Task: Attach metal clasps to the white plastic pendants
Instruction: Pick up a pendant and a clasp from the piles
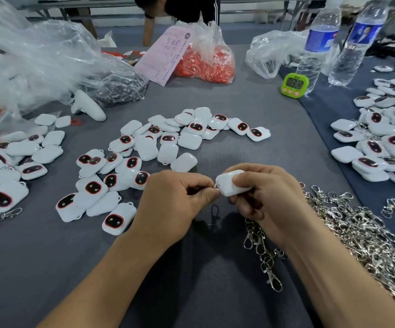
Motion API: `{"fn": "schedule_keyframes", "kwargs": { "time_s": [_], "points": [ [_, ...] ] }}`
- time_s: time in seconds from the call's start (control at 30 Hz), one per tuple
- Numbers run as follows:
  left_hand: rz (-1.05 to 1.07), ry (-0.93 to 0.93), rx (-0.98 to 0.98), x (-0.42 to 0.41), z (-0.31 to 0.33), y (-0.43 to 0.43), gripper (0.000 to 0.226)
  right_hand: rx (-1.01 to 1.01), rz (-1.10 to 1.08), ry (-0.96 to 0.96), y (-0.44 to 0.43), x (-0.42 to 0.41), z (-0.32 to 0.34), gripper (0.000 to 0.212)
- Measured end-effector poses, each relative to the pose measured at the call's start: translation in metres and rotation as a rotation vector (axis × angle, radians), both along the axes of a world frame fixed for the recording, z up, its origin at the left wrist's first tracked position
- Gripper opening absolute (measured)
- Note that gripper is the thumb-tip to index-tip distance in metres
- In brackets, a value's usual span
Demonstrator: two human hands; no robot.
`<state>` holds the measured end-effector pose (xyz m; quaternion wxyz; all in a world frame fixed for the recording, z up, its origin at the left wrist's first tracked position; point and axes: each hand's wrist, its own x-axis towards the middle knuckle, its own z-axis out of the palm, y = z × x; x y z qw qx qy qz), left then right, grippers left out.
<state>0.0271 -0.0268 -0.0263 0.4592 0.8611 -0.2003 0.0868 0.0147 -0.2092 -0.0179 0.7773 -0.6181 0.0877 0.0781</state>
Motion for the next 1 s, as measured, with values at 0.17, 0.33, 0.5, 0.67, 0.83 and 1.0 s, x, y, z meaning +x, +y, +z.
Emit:
{"fn": "schedule_keyframes", "kwargs": {
  "time_s": [0.17, 0.33, 0.5, 0.67, 0.83, 1.0],
  "points": [
    [-0.004, 0.354, -0.35, 0.002, 0.003, -0.01, 0.013, 0.151, -0.011, 0.052, 0.003, 0.001, 0.002, 0.027],
    [-0.055, 0.545, -0.402, 0.002, 0.005, -0.012, 0.019, 0.119, -0.008, 0.02, 0.002, -0.001, 0.004, 0.025],
    [-0.01, 0.06, 0.175, 0.002, 0.007, -0.003, 0.023, -0.055, -0.077, -0.077, 0.007, -0.003, 0.004, 0.019],
    [0.097, -0.229, 0.445, -0.006, 0.004, -0.004, 0.028, -0.114, -0.122, -0.113, 0.017, -0.005, 0.0, 0.018],
    [0.014, 0.34, -0.22, 0.001, 0.004, -0.013, 0.018, 0.057, -0.074, 0.012, 0.007, -0.001, 0.006, 0.031],
    [-0.108, 0.594, -0.402, 0.001, 0.006, -0.015, 0.022, 0.205, -0.034, 0.026, 0.004, -0.003, 0.006, 0.032]
  ]
}}
